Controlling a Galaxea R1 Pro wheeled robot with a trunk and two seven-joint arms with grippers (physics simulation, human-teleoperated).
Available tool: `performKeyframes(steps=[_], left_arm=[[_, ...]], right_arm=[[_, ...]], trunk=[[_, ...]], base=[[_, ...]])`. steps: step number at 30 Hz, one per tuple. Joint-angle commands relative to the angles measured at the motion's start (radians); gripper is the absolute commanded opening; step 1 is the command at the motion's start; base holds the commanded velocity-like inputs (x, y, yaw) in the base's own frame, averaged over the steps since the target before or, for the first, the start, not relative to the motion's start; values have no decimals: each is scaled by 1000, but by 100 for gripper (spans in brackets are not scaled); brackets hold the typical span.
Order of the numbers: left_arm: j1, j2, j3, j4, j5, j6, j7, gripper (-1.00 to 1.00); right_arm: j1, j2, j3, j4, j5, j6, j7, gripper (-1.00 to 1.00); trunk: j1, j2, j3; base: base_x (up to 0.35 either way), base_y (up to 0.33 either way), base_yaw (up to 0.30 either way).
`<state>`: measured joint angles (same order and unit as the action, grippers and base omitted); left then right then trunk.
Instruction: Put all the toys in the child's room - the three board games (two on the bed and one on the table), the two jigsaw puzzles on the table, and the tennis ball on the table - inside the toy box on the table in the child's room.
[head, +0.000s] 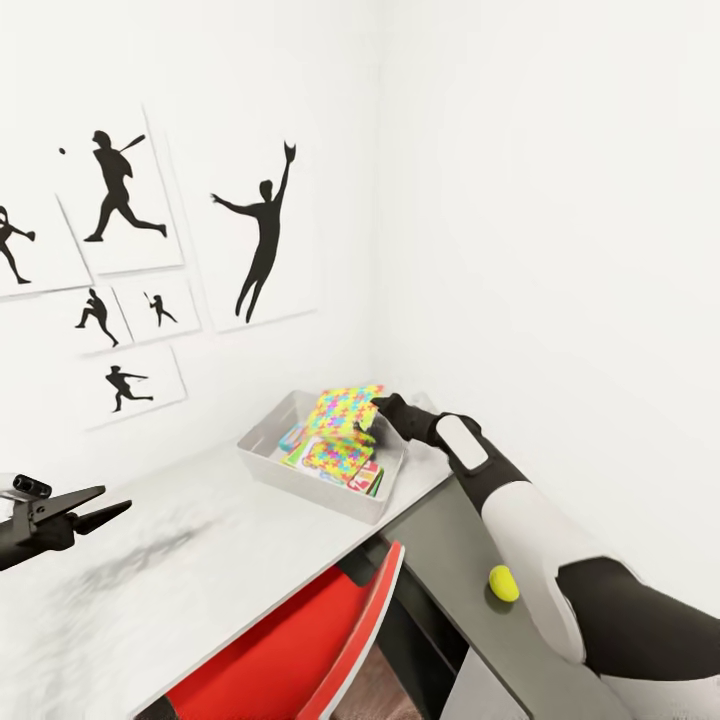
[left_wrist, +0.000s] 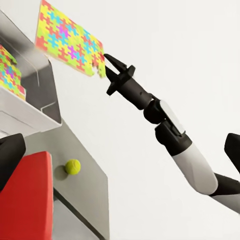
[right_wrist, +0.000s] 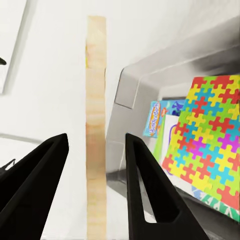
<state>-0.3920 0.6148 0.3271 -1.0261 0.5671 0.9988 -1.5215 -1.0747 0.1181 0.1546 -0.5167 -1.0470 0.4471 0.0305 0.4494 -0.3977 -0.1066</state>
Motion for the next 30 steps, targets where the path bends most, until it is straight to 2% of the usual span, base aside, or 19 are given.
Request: performKeyframes(steps=[1,3,8,12,17,30], left_arm=[[-1,0,0,0,0,11,-3,100],[-1,1,0,0,0,11,-4,100],[-1,2,5,0,-1,11,-24,100],[-1,2,6,0,-3,11,-49,100],[-1,2,6,0,-3,11,-49,100],[-1,2,6,0,-9,11,-49,100]], right_arm=[[-5,3,2,8,2,1,1,-100],[-27,16,3,53,3,-1,-2,-100],[-53,22,4,111,3,-24,-3,-100],[-66,23,5,124,3,-35,-9,-100],[-79,23,5,128,4,-36,-33,-100],[-94,23,9,130,4,-56,-40,-100]], trunk=[[1,-2,-4],[1,-2,-7],[1,-2,-15],[1,-2,-22],[1,-2,-30],[1,-2,-51]], base=[[0,0,0],[0,0,0],[0,0,0],[0,0,0],[0,0,0],[0,0,0]])
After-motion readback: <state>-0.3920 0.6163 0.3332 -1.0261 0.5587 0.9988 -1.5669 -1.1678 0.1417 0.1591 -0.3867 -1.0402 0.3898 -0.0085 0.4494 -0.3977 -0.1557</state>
